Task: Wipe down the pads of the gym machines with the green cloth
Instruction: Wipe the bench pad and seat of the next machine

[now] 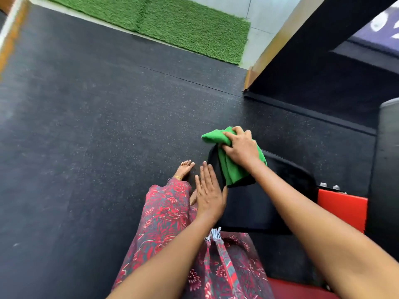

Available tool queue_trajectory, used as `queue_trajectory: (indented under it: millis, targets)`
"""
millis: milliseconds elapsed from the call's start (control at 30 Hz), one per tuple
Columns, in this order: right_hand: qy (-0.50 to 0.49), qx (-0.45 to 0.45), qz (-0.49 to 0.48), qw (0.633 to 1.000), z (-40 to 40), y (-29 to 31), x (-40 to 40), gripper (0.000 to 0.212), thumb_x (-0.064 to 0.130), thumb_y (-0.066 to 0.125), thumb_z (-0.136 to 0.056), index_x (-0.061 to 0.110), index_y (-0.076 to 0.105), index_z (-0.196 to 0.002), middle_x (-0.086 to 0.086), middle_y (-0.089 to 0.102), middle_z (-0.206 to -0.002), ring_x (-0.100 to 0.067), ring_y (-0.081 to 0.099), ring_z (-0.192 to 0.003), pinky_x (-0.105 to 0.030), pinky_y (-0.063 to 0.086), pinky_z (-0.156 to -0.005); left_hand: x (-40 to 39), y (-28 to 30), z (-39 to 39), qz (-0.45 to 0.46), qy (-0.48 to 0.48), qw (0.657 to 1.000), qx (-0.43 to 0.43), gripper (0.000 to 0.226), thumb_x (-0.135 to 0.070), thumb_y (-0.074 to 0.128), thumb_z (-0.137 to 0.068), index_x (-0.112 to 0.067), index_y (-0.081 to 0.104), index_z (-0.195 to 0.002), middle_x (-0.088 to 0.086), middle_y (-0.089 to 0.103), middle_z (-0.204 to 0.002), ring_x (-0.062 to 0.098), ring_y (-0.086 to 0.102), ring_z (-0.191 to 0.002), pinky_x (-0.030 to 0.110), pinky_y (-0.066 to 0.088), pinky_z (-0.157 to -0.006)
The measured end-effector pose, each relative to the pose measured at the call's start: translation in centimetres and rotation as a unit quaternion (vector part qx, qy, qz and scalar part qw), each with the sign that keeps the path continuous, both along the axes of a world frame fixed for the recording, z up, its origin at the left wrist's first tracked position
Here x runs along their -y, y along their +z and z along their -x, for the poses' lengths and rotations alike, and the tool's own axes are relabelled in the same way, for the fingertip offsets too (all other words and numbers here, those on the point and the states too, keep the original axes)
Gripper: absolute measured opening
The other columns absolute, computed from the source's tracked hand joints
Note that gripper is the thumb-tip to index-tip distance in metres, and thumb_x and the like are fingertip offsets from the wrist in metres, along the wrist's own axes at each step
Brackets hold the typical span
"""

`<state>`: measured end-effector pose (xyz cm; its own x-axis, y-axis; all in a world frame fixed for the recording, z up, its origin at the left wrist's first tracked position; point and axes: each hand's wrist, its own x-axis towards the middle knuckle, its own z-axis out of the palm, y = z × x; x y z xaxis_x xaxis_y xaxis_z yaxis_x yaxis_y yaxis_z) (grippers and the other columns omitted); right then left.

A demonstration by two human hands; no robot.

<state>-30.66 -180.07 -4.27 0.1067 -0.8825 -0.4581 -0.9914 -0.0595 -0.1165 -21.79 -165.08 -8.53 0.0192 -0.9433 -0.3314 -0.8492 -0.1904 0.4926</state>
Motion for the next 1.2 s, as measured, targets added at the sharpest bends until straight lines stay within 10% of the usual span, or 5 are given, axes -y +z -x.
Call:
queue_trajectory:
  millis: [133,333,500,933,1200]
  targets:
    - [0.152,-0.005,0.020,0.988,-0.9,0.3,-2.5,0.053,0.039,0.057,-0.088,0.033,0.045,-0.139,-0.003,0.033,-0.148,-0.033,0.035,-0.121,-0.042,0.039,-0.091,-1.8,-0.6,0.5,0.053,0.003,0.999,0.001,0.087,-0.043,0.033,-0.087,0.007,-0.005,-0.147,0.024,-0.007,-0.156,0.033,0.006,-0.145,0.043,0.013,-0.115]
    - [0.144,-0.034,0.016,0.989,-1.1,0.5,0.3,0.046,0.041,0.054,-0.090,0.032,0.049,-0.135,-0.003,0.040,-0.141,-0.032,0.039,-0.119,-0.042,0.042,-0.089,-4.4,-0.6,0.2,0.053,-0.040,0.998,0.018,0.090,-0.050,0.031,-0.085,0.004,-0.006,-0.148,0.020,0.015,-0.153,0.032,0.017,-0.142,0.040,0.010,-0.116]
    - [0.247,0.001,0.037,0.968,-1.5,0.0,-2.7,0.047,0.034,0.065,-0.080,0.026,0.059,-0.126,-0.009,0.047,-0.136,-0.038,0.043,-0.112,-0.046,0.043,-0.084,-4.3,-0.9,0.3,0.049,-0.032,0.998,0.032,0.091,-0.050,0.029,-0.086,0.005,-0.009,-0.147,0.020,-0.011,-0.156,0.030,-0.006,-0.146,0.039,0.003,-0.118]
    - [0.385,0.011,0.095,0.918,-0.4,-0.6,-3.8,0.057,0.057,0.040,-0.078,0.021,0.067,-0.113,-0.004,0.058,-0.131,-0.042,0.052,-0.118,-0.061,0.037,-0.089,-7.1,0.3,0.6,0.037,-0.040,0.998,0.014,0.092,-0.048,0.038,-0.082,-0.001,-0.004,-0.150,0.015,0.018,-0.154,0.024,-0.006,-0.147,0.037,-0.003,-0.120]
    - [0.306,-0.029,0.088,0.947,-2.6,-0.4,-6.1,0.066,0.074,0.037,-0.076,0.026,0.066,-0.110,0.000,0.057,-0.129,-0.040,0.045,-0.118,-0.049,0.036,-0.088,-9.5,1.0,1.1,-0.053,-0.055,0.997,-0.005,0.103,-0.054,0.051,-0.076,-0.001,0.004,-0.150,0.016,0.024,-0.154,0.027,0.018,-0.143,0.036,0.005,-0.118]
